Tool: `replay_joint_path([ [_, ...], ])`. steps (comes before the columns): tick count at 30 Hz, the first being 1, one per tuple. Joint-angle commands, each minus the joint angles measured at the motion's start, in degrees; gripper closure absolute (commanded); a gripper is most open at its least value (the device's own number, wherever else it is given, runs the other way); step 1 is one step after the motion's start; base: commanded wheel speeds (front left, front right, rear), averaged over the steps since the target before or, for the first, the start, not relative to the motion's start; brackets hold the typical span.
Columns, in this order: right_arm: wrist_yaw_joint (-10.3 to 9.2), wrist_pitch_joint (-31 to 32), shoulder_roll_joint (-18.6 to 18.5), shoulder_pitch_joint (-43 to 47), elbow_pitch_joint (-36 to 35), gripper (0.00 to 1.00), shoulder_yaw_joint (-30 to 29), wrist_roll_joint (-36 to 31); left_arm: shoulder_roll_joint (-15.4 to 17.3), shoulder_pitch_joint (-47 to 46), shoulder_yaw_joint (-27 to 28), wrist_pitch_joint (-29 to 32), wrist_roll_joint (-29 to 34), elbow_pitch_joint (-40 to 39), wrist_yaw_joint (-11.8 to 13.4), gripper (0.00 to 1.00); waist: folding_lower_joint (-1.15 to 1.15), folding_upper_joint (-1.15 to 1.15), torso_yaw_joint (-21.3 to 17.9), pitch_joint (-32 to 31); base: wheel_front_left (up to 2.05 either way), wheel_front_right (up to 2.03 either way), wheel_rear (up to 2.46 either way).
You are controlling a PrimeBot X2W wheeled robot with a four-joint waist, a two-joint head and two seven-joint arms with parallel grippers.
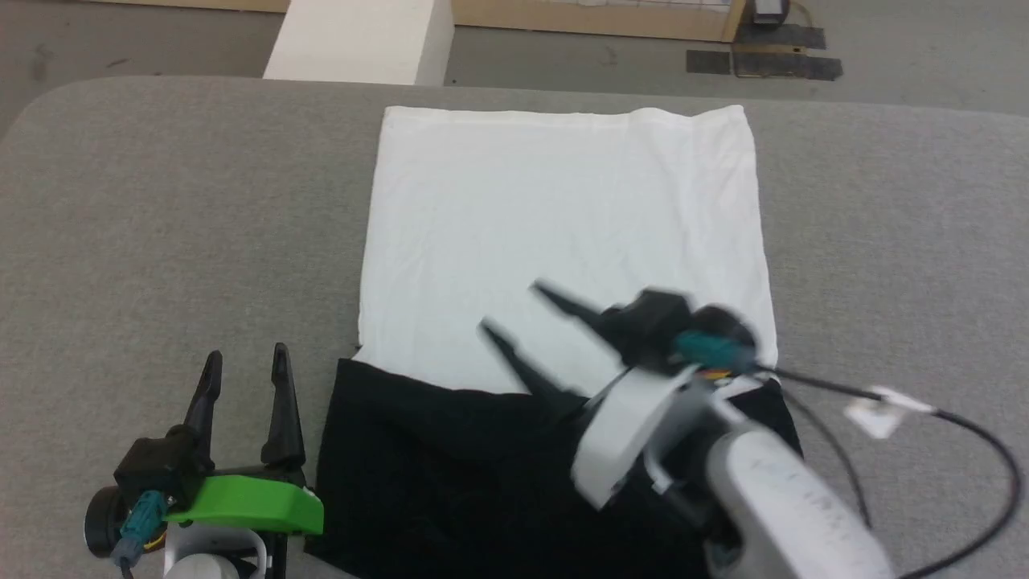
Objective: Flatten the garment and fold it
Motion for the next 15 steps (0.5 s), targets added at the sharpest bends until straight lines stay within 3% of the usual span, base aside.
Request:
replay_joint_path([
  [1, -0.08, -1.7, 0.0, 0.8, -1.9, 0.00, -3.0, -1.6, 0.4, -0.6, 0.1, -0.3, 0.4, -0.4, 0.1, 0.00, 0.00, 0.65, -1.8, 0.5, 0.00, 0.00, 0.00],
  [9, -0.08, -7.0, 0.0, 6.6, -12.2, 0.00, -21.0, -8.8, 5.7, -7.8, -1.2, 1.7, 1.3, -2.0, -1.0, 0.00, 0.00, 0.65, -5.9, 6.4, 0.00, 0.00, 0.00],
  [15, -0.08, -8.4, 0.0, 9.7, -15.0, 0.00, -28.5, -9.9, 12.8, -19.7, -3.0, 11.3, -1.2, -0.8, -2.0, 0.00, 0.00, 0.65, -9.6, 12.5, 0.00, 0.00, 0.00],
])
